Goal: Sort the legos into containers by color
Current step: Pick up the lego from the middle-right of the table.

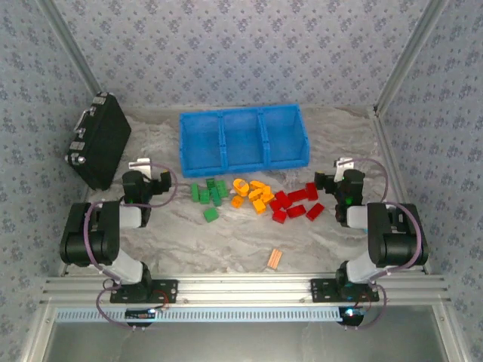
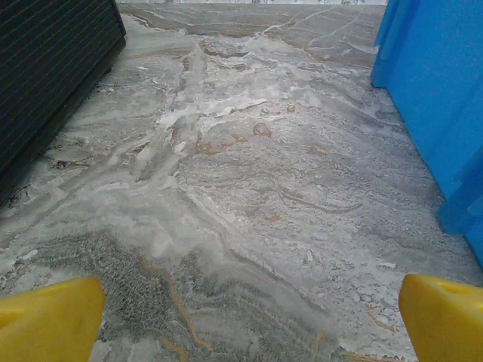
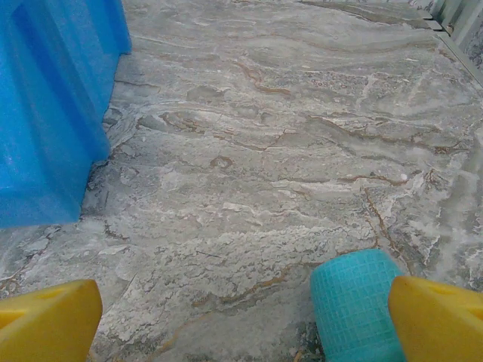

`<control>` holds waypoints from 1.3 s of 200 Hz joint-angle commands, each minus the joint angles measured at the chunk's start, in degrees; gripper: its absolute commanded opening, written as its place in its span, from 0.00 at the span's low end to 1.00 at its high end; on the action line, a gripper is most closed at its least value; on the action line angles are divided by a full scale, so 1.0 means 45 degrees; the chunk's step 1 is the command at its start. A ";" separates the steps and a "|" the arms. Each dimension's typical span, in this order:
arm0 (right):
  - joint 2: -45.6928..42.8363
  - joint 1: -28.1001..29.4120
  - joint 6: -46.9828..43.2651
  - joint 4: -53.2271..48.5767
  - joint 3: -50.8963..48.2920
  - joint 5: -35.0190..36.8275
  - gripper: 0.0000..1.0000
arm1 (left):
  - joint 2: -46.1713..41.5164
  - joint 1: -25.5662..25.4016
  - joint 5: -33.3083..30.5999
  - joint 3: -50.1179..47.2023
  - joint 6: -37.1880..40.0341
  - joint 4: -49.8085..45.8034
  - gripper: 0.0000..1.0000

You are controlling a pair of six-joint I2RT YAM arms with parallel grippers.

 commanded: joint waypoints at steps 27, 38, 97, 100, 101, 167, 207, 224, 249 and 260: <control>0.0046 0.0059 0.0136 0.0274 0.0057 0.0213 0.99 | -0.0089 0.0087 0.0224 0.0204 0.0065 0.0071 1.00; 0.0046 0.0060 0.0136 0.0276 0.0053 0.0213 0.99 | -0.0079 0.0093 0.0225 0.0205 0.0057 0.0071 1.00; 0.0043 0.0039 0.0137 0.0275 0.0053 0.0183 0.99 | -0.0088 0.0092 0.0225 0.0196 0.0054 0.0071 1.00; 0.0043 0.0039 0.0136 0.0275 0.0045 0.0191 0.99 | -0.0089 0.0102 0.0225 0.0204 0.0054 0.0071 1.00; 0.0045 0.0039 0.0136 0.0274 0.0042 0.0187 0.99 | -0.0089 0.0104 0.0216 0.0204 0.0044 0.0071 1.00; 0.0046 0.0025 0.0145 0.0263 0.0067 0.0152 0.99 | -0.0088 0.0090 0.0225 0.0214 0.0052 0.0072 1.00; 0.0046 0.0039 0.0137 0.0274 0.0054 0.0169 0.99 | -0.0089 0.0093 0.0223 0.0205 0.0055 0.0071 1.00; 0.0053 0.0039 0.0136 0.0292 0.0049 0.0179 0.99 | -0.0088 0.0088 0.0216 0.0205 0.0054 0.0071 1.00; -0.0542 0.0180 -0.0052 -0.0745 0.0399 0.0196 0.99 | -0.0088 0.0097 0.0225 0.0205 0.0052 0.0071 1.00; -0.1121 0.0205 -0.0027 -0.2081 0.0927 0.0255 0.99 | -0.0086 0.0087 0.0225 0.0205 0.0051 0.0071 1.00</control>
